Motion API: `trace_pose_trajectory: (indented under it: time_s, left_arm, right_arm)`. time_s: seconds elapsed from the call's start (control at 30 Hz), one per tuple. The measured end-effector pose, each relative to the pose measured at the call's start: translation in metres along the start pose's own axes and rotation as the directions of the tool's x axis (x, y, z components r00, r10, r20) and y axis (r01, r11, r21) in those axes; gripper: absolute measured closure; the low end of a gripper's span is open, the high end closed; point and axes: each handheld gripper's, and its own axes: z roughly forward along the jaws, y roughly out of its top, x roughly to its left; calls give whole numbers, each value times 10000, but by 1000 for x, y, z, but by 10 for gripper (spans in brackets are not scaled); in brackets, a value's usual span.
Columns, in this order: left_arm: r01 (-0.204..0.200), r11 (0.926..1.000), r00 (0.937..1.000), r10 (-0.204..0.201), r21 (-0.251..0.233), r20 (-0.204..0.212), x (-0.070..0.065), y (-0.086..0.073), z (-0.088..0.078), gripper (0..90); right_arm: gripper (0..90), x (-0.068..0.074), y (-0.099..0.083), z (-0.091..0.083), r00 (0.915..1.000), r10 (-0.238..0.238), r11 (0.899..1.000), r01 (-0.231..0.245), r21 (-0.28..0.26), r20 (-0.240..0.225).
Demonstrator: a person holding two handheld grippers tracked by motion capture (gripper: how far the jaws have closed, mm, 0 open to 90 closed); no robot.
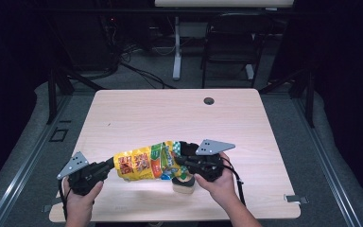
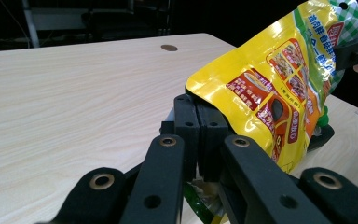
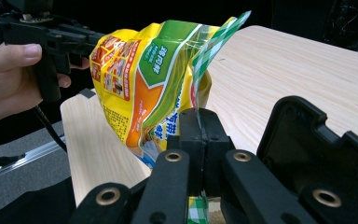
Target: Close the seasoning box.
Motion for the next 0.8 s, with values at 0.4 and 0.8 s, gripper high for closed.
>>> trace_pose_trajectory:
  time_s: [0.4,0.8]
  left_arm:
    - [155,9999,9998,-154,66,-117,5,-3,-2,877]
    - [170,9995,9998,-167,284,-117,5,-7,3,875]
  right_arm:
    - [900,-1,12,-5,9980,294,9980,-324,-546,-556]
    - [900,3,25,-10,9983,1,9975,-42,-710,-582]
